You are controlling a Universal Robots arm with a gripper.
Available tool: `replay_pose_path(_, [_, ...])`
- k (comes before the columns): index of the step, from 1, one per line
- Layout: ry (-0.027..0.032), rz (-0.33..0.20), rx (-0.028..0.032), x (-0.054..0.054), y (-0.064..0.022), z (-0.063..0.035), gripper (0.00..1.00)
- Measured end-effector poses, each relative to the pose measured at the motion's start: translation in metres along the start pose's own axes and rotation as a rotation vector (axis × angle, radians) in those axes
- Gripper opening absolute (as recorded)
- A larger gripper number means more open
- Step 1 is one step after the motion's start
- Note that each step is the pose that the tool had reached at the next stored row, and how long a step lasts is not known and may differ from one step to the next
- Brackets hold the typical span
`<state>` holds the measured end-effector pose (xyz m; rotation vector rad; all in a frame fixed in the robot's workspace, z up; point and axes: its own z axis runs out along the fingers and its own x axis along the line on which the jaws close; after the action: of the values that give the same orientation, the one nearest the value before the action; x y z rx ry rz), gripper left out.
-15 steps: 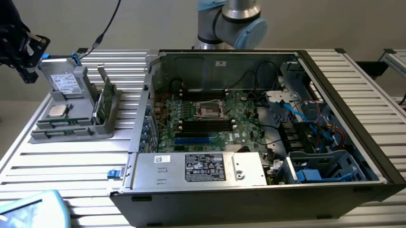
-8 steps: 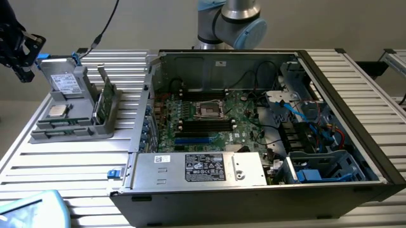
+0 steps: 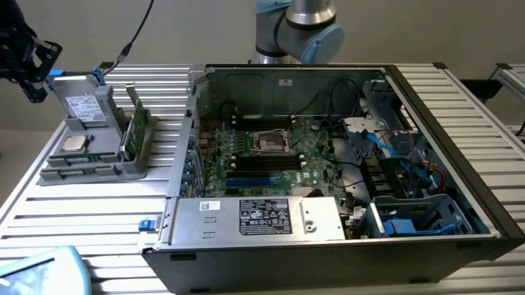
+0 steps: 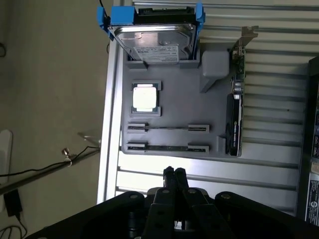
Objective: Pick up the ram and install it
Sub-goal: 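Reach for the ram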
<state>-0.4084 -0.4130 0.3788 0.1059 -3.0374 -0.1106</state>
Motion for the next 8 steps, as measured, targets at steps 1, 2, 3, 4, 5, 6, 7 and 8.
replay_pose_path(1, [0.0001,0.000,0.0001,0.0000,0.0007,0.0000,0.11])
replay_pose_path(2, [0.0001,0.000,0.0000,0.0000,0.0009,0.0000,0.11])
replay_pose_path(3, [0.0001,0.000,0.0001,0.0000,0.0009,0.0001,0.11])
replay_pose_path(4, [0.0002,0.000,0.0001,0.0000,0.0010,0.0000,0.11])
replay_pose_path(5, [0.0002,0.000,0.0001,0.0000,0.0010,0.0000,0.11])
replay_pose_path(6, [0.0001,0.000,0.0001,0.0000,0.0010,0.0000,0.11])
replay_pose_path(7, [0.0002,0.000,0.0001,0.0000,0.0010,0.0000,0.11])
replay_pose_path(8, [0.0001,0.000,0.0001,0.0000,0.0010,0.0000,0.11])
